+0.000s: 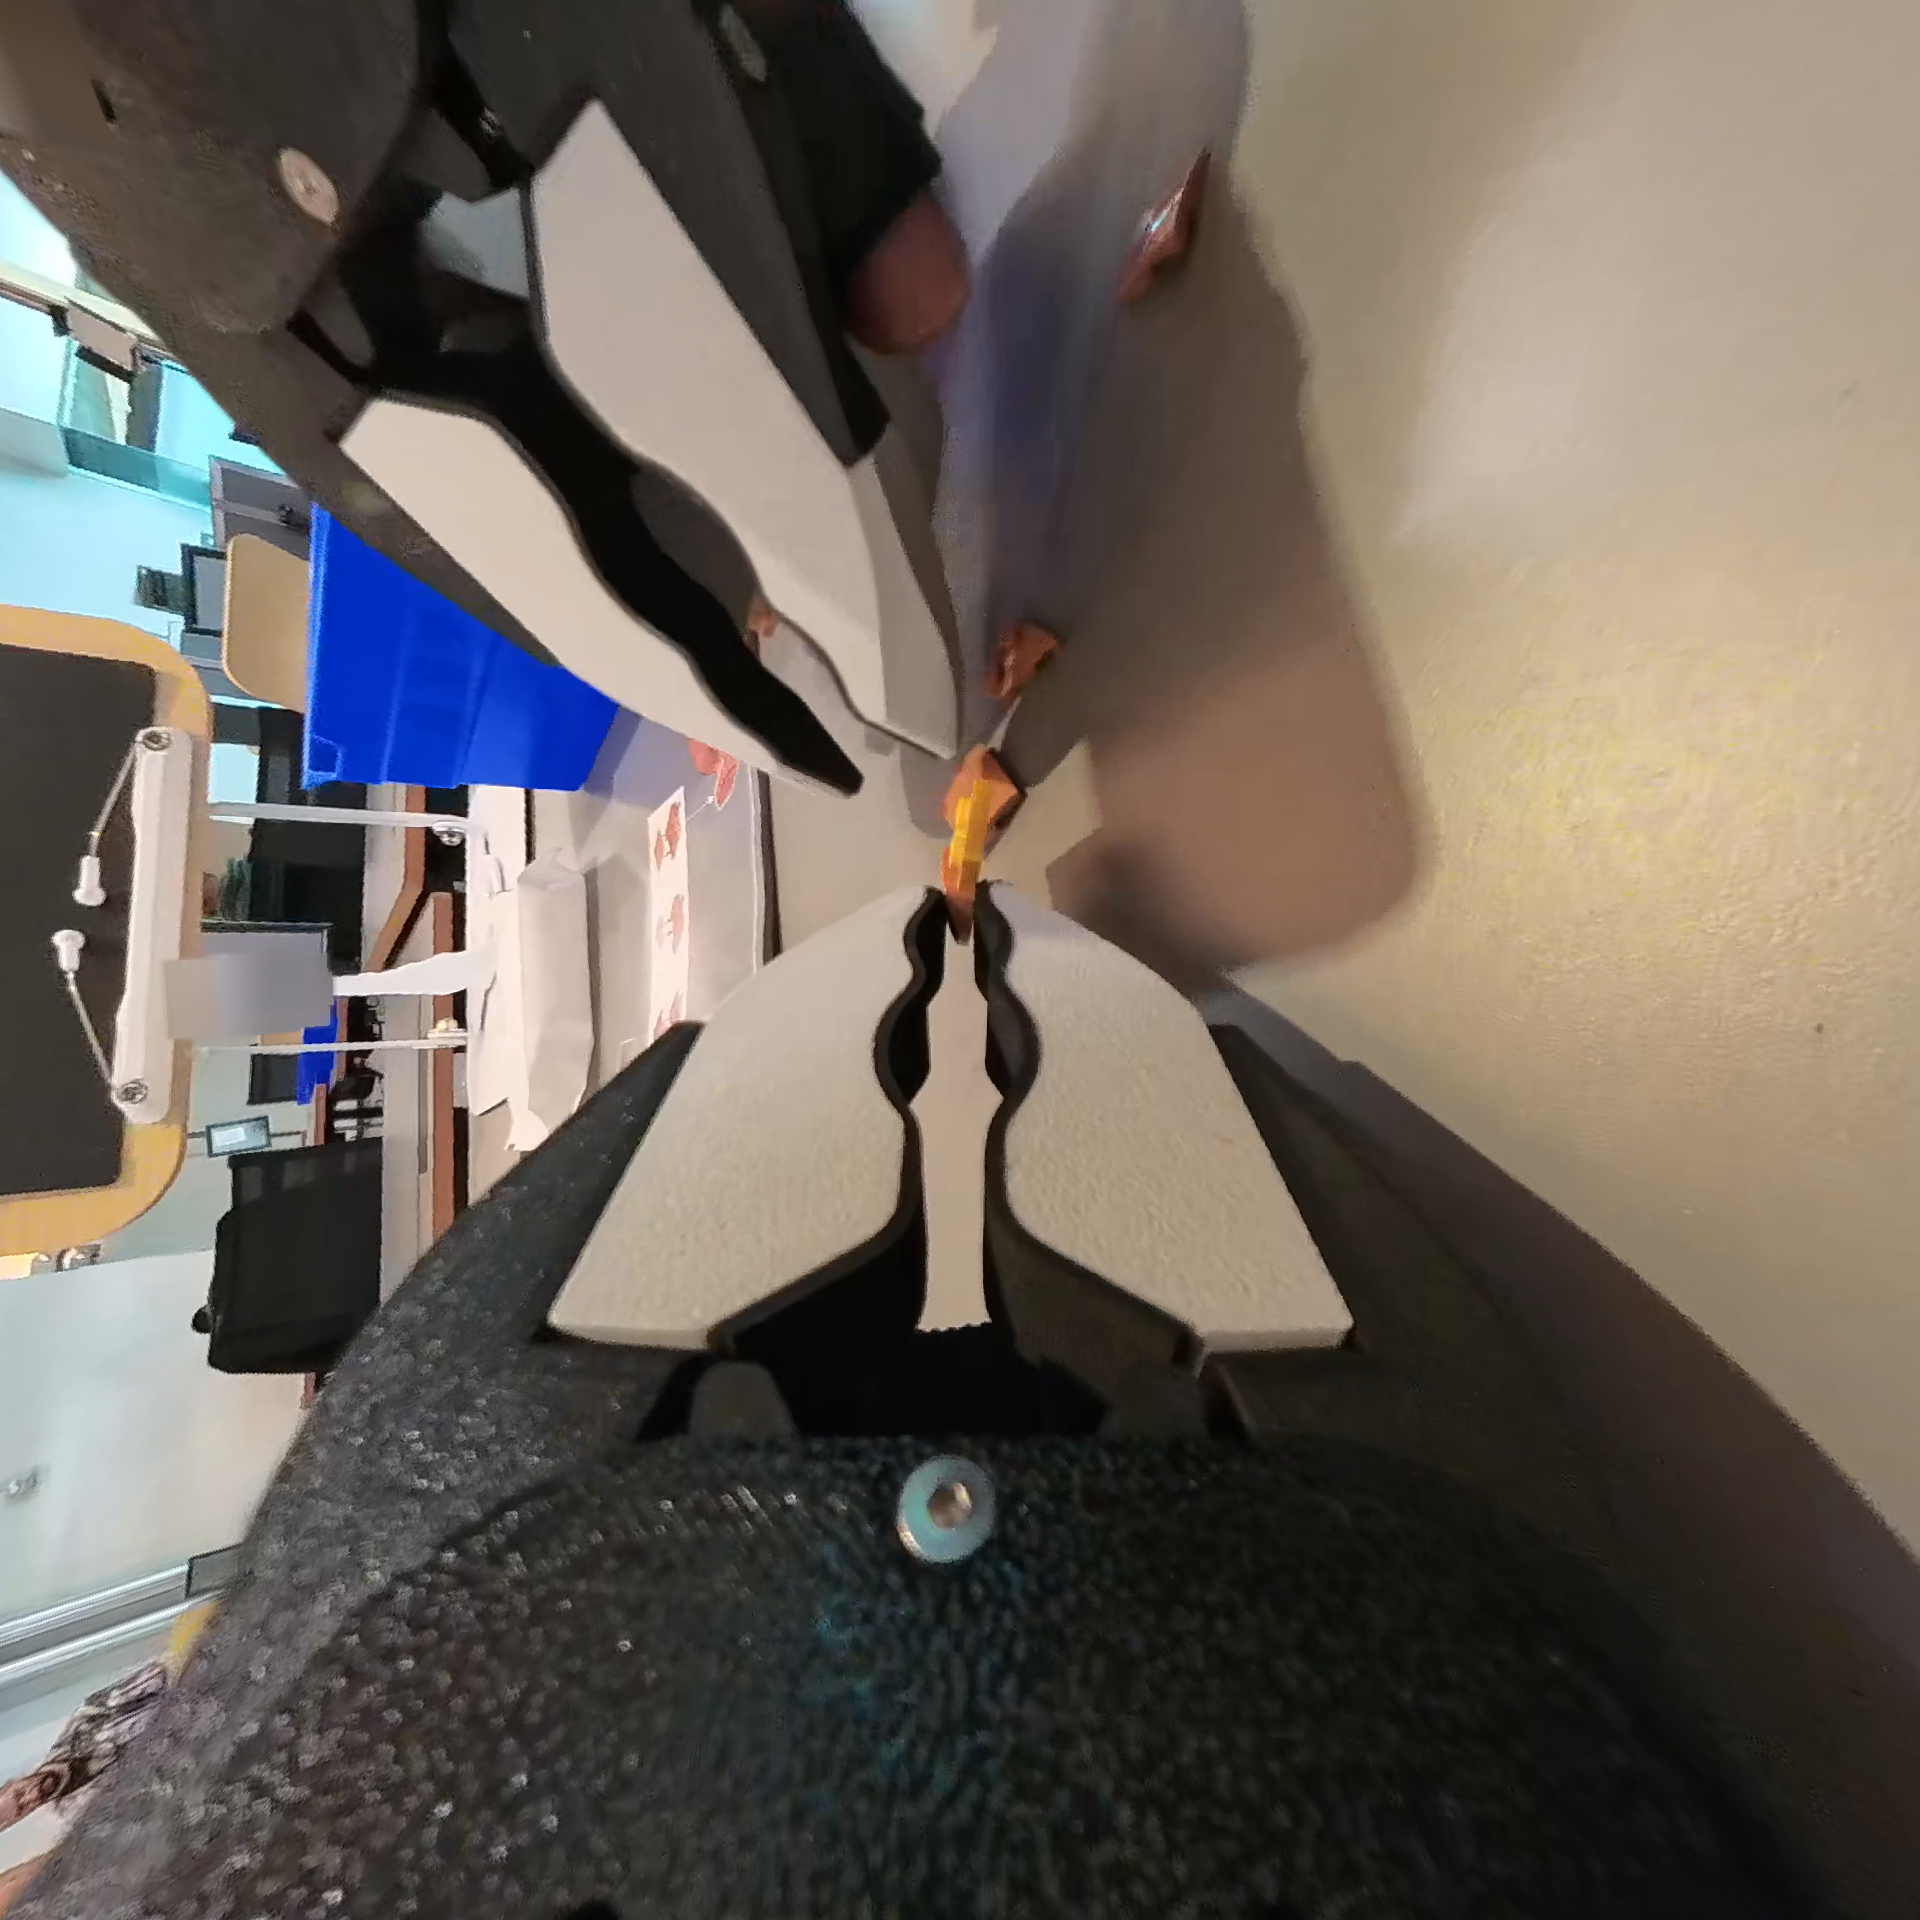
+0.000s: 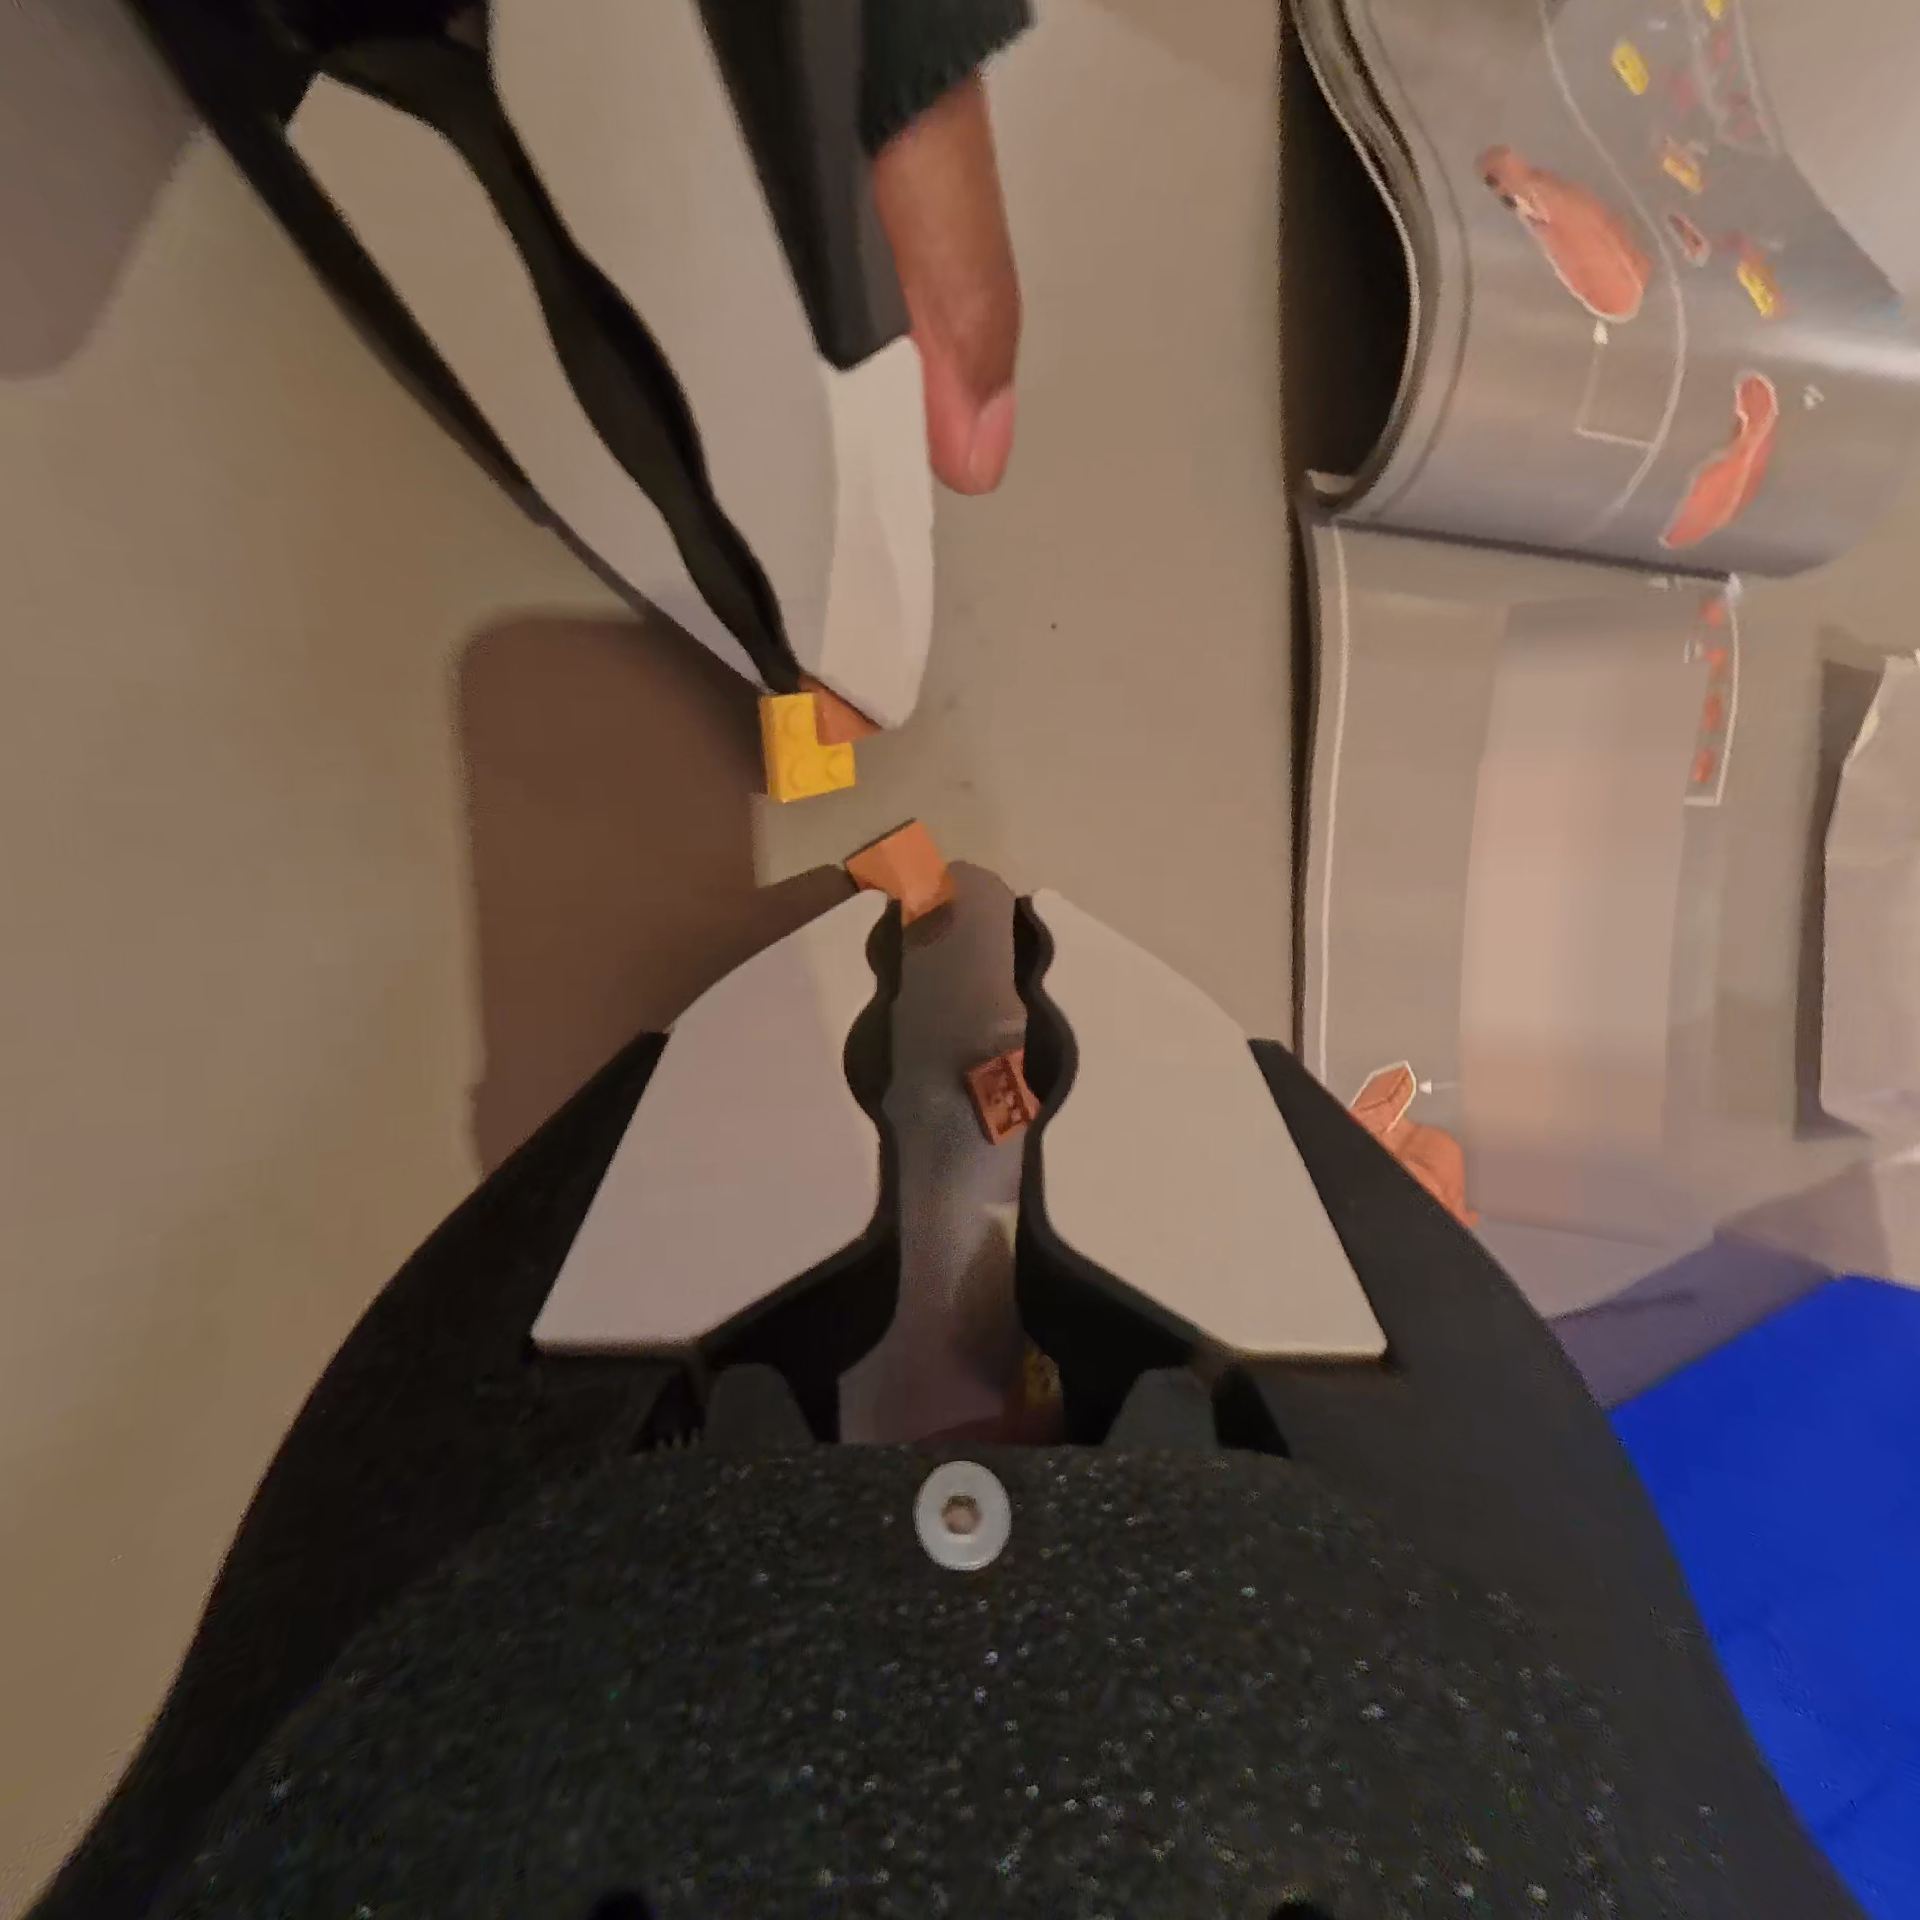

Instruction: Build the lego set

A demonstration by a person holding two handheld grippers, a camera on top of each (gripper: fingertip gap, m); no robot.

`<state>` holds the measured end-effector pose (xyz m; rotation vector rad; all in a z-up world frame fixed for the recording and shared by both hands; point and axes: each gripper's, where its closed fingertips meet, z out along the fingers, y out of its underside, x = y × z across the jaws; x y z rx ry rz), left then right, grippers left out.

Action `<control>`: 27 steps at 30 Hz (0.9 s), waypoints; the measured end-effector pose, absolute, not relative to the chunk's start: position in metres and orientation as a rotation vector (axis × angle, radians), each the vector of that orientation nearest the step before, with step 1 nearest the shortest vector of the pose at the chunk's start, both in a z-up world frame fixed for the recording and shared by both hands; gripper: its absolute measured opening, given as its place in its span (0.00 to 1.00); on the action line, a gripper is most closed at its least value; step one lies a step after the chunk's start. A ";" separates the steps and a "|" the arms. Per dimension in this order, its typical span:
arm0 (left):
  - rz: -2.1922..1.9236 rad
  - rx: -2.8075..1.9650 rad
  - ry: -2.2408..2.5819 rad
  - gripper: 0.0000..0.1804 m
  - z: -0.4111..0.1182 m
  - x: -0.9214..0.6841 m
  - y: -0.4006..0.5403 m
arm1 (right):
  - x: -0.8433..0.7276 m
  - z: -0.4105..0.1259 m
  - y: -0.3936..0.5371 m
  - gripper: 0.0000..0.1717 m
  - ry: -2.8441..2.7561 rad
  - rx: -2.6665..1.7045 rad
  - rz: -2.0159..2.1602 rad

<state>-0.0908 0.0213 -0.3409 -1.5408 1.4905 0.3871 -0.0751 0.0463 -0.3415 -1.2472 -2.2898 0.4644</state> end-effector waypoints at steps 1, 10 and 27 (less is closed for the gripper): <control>0.382 -1.540 1.490 0.03 -0.341 -0.091 0.021 | -0.076 -0.342 0.045 0.12 -2.312 -1.223 0.470; 0.282 -1.543 1.482 0.03 -0.343 -0.089 0.017 | -0.076 -0.354 0.038 0.13 -2.448 -1.213 0.561; 0.342 -1.488 1.504 0.03 -0.346 -0.089 0.019 | -0.075 -0.345 0.024 0.10 -2.343 -1.393 0.798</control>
